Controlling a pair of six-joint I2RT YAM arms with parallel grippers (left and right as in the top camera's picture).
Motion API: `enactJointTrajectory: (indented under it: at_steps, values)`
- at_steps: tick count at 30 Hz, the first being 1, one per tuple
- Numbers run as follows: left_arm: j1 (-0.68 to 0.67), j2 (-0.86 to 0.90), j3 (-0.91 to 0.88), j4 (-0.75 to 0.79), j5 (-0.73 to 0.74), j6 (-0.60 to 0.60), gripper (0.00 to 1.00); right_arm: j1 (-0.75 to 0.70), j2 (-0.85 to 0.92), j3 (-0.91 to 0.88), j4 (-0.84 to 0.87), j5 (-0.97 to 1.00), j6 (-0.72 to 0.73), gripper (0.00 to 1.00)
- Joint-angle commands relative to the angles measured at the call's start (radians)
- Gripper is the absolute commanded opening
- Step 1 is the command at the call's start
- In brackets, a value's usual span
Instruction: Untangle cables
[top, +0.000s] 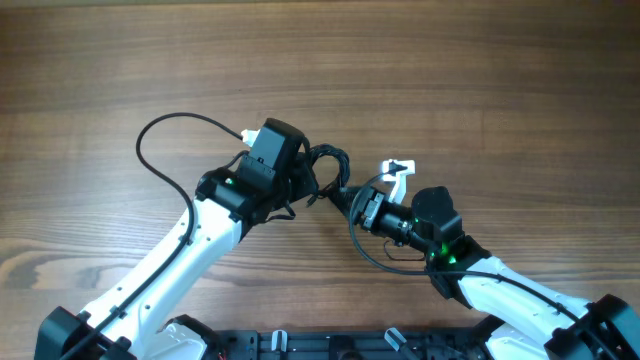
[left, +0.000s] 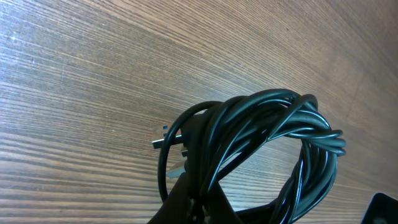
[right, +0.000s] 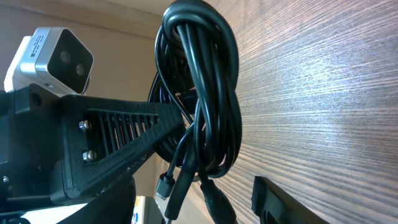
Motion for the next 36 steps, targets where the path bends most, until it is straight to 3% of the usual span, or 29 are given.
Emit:
enactJointTrajectory:
  at_steps: [1,10,12,13,16,19,25,31,36]
  values:
    - [-0.029,-0.009,0.014,0.014,0.003,-0.055,0.04,0.004,0.014,0.010,0.010,-0.016,0.058,0.55]
    - [-0.096,-0.009,0.014,0.055,-0.064,-0.127,0.04,0.004,0.014,0.010,0.025,-0.047,0.143,0.39]
    - [-0.101,-0.009,0.014,0.059,-0.064,-0.135,0.04,0.004,0.014,0.010,0.026,-0.055,0.146,0.31]
    - [-0.103,-0.009,0.014,0.063,-0.064,-0.135,0.04,0.004,0.014,0.010,0.026,-0.059,0.146,0.21]
    - [-0.102,-0.009,0.014,0.058,-0.078,-0.134,0.04,0.004,0.014,0.010,0.063,-0.093,0.160,0.06]
    - [-0.102,-0.009,0.014,0.034,-0.135,-0.109,0.04,0.003,0.014,0.010,0.105,-0.117,0.159,0.05]
    - [-0.099,-0.009,0.014,-0.072,-0.426,-0.048,0.04,-0.029,0.013,0.010,0.103,-0.157,0.150,0.05]
    - [-0.103,-0.009,0.014,-0.067,-0.387,-0.042,0.04,-0.030,0.013,0.010,0.119,-0.082,0.145,0.05]
    - [-0.143,-0.009,0.014,-0.034,-0.294,0.063,0.04,-0.030,0.013,0.010,0.177,0.006,0.145,0.05]
